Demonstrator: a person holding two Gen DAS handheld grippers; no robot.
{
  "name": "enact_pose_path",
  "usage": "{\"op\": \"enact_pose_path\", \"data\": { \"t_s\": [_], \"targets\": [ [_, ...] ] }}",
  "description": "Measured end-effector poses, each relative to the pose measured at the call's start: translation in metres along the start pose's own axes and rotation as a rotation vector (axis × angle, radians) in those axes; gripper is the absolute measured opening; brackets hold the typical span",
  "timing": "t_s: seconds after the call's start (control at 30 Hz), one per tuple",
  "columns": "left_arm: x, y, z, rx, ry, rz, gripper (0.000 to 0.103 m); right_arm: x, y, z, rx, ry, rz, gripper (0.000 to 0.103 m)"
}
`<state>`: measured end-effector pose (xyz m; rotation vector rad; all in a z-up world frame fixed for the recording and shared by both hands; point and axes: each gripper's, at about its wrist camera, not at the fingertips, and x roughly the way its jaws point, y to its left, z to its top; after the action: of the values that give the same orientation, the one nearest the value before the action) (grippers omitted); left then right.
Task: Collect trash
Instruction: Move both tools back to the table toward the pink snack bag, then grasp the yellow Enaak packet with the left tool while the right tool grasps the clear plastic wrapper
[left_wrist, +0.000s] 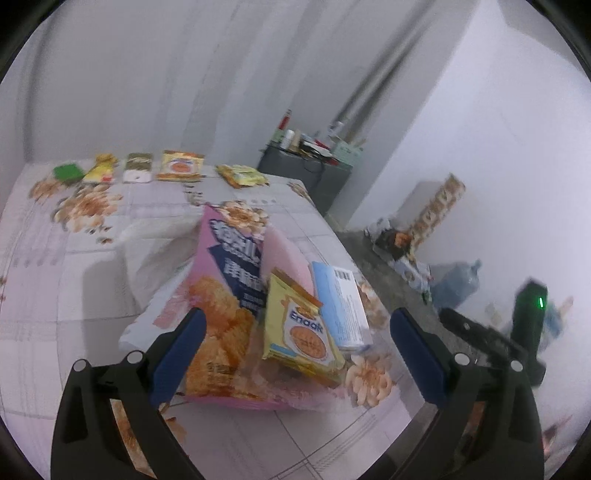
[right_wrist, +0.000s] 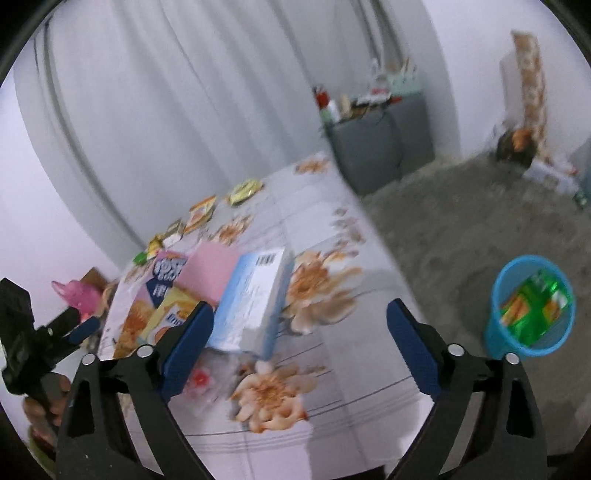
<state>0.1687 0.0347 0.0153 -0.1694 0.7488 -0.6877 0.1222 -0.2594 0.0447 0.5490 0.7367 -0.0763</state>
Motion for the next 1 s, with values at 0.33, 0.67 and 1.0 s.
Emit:
{"op": "enact_pose_path", "data": {
  "t_s": [0.33, 0.67, 1.0],
  "targets": [
    [0.043, -0.013, -0.01, 0.062, 0.082, 0.003, 0.079, 0.055, 0.001, 0.001, 0.119, 0.218, 0.145, 0.075],
    [0.078, -0.002, -0.011, 0.074, 0.19, 0.133, 0.059, 0.093, -0.004, 0.005, 0.22, 0.333, 0.21, 0.069],
    [0.081, -0.004, -0.019, 0.118, 0.204, 0.162, 0.026, 0.111, 0.005, 0.013, 0.213, 0.384, 0.219, 0.061]
  ]
}}
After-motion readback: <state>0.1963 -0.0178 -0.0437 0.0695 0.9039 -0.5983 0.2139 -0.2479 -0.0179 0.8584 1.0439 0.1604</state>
